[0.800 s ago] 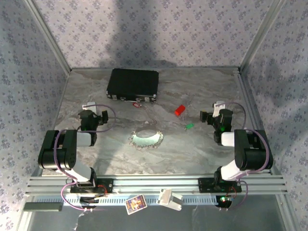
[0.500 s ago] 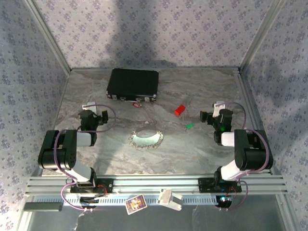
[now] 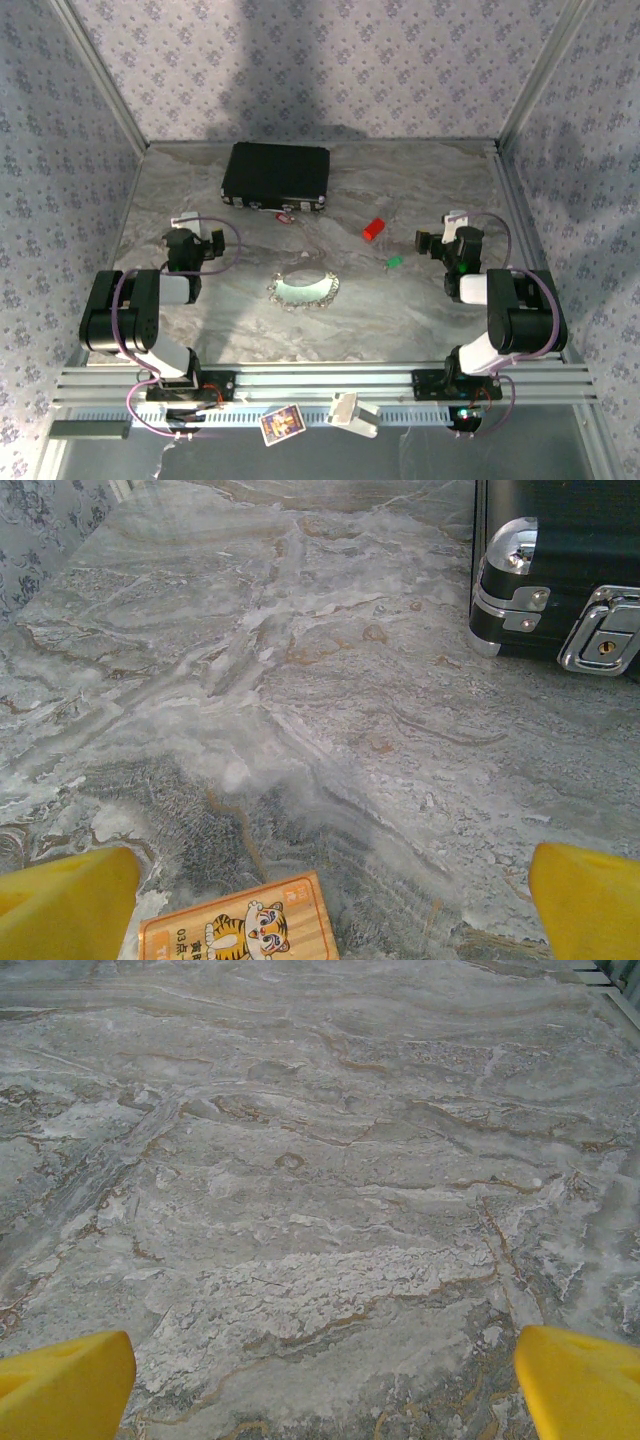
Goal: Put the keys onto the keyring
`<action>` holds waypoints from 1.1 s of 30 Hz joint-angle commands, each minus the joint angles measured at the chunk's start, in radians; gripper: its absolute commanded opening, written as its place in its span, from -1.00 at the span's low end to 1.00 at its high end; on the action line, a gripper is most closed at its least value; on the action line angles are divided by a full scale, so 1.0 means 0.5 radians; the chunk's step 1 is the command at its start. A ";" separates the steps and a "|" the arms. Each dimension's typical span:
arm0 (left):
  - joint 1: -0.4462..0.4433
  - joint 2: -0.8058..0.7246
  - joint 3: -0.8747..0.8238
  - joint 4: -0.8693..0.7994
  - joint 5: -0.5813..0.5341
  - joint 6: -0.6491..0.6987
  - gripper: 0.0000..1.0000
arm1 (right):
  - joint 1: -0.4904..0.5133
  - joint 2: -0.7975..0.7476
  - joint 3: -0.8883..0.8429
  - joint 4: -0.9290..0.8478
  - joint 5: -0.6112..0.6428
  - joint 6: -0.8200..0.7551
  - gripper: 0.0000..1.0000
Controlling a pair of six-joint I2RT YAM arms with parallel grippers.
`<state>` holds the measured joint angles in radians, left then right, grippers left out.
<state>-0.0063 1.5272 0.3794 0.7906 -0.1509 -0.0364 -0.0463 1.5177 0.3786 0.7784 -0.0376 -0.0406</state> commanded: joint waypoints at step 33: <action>-1.379 -0.932 0.399 -1.812 0.314 -0.295 0.78 | 0.912 -0.799 0.555 -2.359 -0.278 1.289 0.52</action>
<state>-0.6731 1.0317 0.5556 -0.0208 -0.0944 -0.2085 0.4122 1.1080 0.6571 -0.3859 -0.0967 0.5415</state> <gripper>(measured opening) 0.891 0.758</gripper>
